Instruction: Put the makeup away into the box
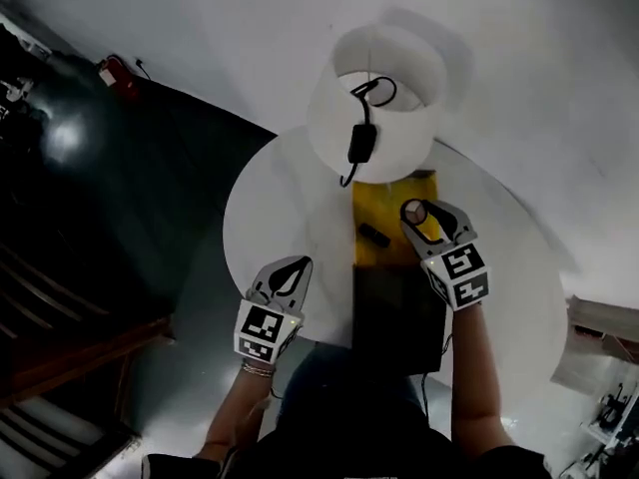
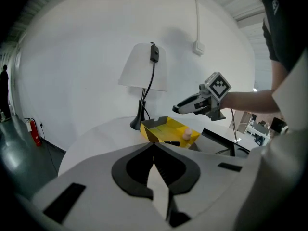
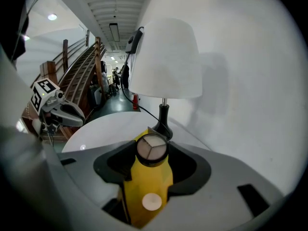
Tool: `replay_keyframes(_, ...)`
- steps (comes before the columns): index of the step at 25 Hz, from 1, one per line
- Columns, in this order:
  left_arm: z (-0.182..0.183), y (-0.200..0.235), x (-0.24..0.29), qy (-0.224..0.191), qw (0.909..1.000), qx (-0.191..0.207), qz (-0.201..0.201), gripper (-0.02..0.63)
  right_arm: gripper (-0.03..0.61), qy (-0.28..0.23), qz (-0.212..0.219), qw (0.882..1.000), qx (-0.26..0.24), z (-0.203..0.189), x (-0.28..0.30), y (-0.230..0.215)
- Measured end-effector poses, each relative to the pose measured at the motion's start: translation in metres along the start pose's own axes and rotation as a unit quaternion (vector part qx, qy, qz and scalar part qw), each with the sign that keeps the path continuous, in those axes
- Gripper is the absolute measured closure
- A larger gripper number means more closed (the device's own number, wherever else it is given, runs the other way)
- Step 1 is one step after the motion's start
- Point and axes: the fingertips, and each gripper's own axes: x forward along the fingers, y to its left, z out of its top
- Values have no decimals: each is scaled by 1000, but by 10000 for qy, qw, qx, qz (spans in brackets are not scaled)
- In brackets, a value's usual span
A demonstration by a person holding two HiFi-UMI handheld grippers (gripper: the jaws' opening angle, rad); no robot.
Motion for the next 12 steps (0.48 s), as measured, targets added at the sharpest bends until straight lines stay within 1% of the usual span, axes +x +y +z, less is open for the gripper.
replay_keyframes(2,5,2,4,-42,10000,70,-13,597,351,97,65,9999,-82,-2,6,-3)
replay_keyframes(9,5,11,16,-63,9999,71,-49,597,351,520,258,9981,-216,-12,35,-5)
replay_keyframes(12,5,13,16,-78,9999,77,-20,597,351,542,393,9974,-253,-9,46,-2)
